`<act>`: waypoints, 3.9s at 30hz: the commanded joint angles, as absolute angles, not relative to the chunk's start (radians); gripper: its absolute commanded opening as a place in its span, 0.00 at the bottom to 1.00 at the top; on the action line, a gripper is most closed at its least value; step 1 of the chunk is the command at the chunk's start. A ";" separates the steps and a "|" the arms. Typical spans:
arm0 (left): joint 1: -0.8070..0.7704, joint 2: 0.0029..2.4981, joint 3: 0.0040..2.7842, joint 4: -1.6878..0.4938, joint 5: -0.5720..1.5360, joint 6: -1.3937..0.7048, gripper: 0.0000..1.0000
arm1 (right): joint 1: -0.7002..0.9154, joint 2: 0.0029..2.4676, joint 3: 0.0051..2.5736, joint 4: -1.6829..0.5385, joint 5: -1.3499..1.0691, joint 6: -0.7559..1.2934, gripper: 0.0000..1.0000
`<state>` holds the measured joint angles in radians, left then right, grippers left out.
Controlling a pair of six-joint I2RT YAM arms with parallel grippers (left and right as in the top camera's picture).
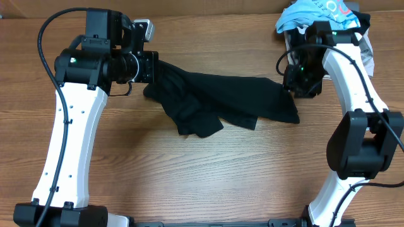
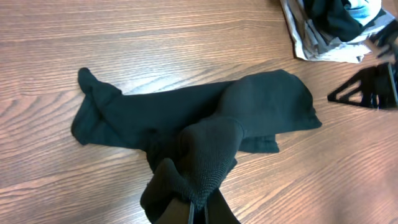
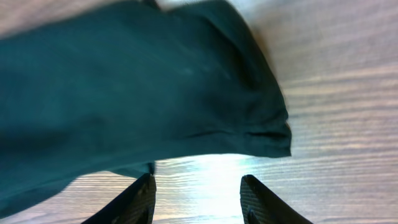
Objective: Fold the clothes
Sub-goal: 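Grasp the black shirt's left and right ends with both grippers, then lift the shirt with both grippers and stretch it wide, then lay the stretched shirt flat on the table and release both grippers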
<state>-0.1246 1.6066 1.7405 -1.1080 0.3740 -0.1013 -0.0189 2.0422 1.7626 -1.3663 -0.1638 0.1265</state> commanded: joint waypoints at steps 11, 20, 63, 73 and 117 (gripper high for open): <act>-0.125 1.590 1.764 -1.096 0.329 -0.082 0.04 | -0.070 2.045 1.503 -1.142 -0.127 0.168 0.47; -0.125 1.590 1.764 -1.103 0.331 -0.083 0.04 | -0.070 2.045 1.391 -1.024 -0.049 0.196 0.64; -0.071 1.567 2.646 -1.419 -0.144 -0.021 0.04 | -0.074 1.640 2.714 -1.694 -0.196 0.123 0.04; -0.071 1.391 2.732 -1.512 -0.255 -0.022 0.04 | -0.074 1.413 2.725 -1.694 -0.203 0.130 0.04; -0.062 2.111 2.175 -1.071 -0.345 -0.021 0.04 | -0.012 1.844 1.570 -0.733 -0.334 0.078 0.04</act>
